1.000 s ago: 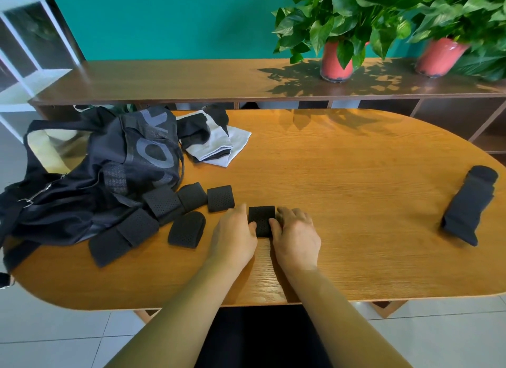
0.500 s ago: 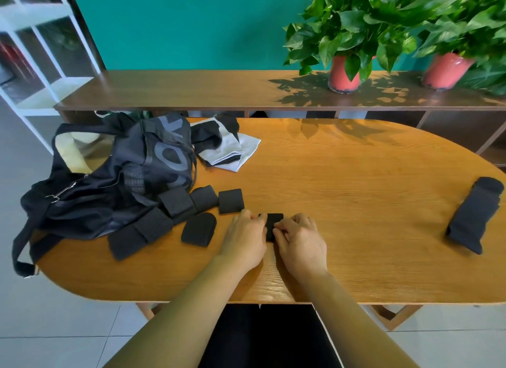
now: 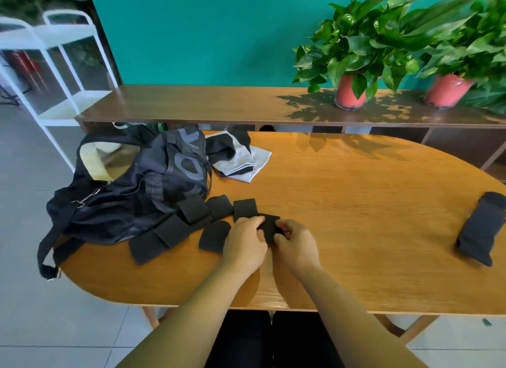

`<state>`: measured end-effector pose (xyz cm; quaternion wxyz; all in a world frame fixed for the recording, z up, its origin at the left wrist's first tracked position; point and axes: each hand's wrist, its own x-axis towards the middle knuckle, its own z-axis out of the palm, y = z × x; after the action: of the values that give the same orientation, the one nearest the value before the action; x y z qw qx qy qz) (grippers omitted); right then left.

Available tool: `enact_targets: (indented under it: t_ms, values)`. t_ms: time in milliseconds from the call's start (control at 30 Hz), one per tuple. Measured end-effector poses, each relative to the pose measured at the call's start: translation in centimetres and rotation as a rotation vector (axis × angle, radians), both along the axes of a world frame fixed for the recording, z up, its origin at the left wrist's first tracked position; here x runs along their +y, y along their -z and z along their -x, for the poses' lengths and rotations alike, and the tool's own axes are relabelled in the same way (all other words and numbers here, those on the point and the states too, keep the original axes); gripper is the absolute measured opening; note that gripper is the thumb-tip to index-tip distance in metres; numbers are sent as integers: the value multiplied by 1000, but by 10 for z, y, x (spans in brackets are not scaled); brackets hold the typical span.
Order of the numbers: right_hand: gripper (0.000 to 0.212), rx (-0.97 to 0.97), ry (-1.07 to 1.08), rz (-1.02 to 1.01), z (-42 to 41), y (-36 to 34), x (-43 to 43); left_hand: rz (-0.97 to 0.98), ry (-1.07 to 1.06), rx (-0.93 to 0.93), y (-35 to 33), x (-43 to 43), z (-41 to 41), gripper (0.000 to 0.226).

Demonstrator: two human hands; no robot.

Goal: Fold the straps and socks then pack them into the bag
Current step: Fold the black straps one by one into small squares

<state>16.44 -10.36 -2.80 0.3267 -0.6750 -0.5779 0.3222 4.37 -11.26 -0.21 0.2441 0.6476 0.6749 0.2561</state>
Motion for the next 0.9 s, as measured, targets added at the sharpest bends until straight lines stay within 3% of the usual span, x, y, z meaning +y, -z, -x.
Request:
enact_targets:
  t_ms: [100, 333, 467, 667, 900]
  values:
    - [37, 13, -54, 19, 23, -1, 1, -1, -41, 175, -3, -3, 21, 30]
    - [36, 20, -117, 0, 55, 0, 7, -44, -37, 362, -1, -5, 49, 29]
    - [35, 102, -101, 19, 54, 3, 9, -69, -19, 403, 2, -7, 53, 43]
    - [31, 181, -8, 41, 25, -2, 7, -172, 13, 409, -4, -6, 39, 39]
    - [34, 73, 120, -15, -52, -8, 2, -260, 173, 484, -2, -2, -10, 28]
